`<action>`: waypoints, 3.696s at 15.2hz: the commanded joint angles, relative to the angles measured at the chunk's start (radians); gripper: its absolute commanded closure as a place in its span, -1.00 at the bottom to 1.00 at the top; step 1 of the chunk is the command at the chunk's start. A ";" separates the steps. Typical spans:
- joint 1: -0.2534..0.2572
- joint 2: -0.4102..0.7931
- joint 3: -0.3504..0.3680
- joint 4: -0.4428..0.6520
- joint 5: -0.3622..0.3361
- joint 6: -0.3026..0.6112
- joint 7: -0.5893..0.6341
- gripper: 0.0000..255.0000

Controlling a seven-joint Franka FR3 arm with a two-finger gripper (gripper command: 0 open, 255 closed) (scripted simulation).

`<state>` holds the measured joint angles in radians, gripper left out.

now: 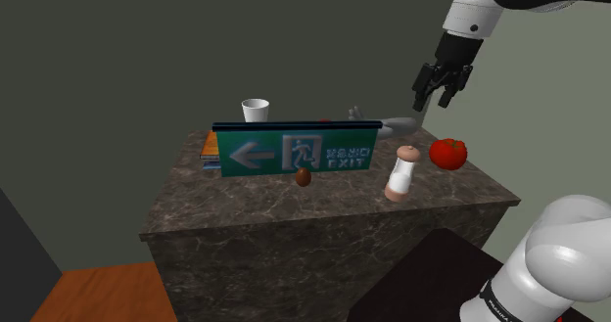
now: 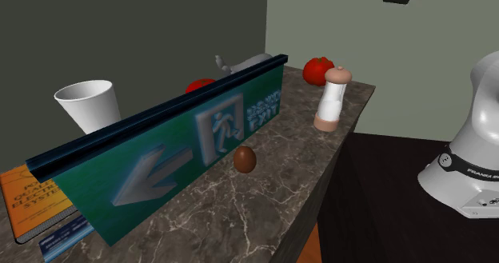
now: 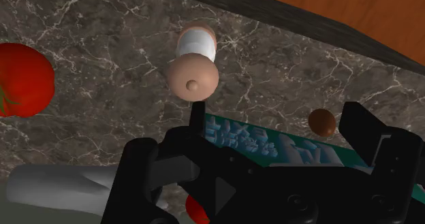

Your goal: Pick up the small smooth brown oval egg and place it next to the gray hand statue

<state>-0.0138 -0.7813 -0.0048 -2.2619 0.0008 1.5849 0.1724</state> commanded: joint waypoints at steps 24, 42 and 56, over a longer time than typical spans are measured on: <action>0.020 0.660 0.186 0.033 0.075 0.638 0.334 -1.00; 0.051 1.026 0.202 0.195 0.006 0.845 0.467 -1.00; 0.051 1.025 0.202 0.194 0.006 0.846 0.467 1.00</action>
<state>0.0368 0.2431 0.1968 -2.0671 0.0063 2.4310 0.6395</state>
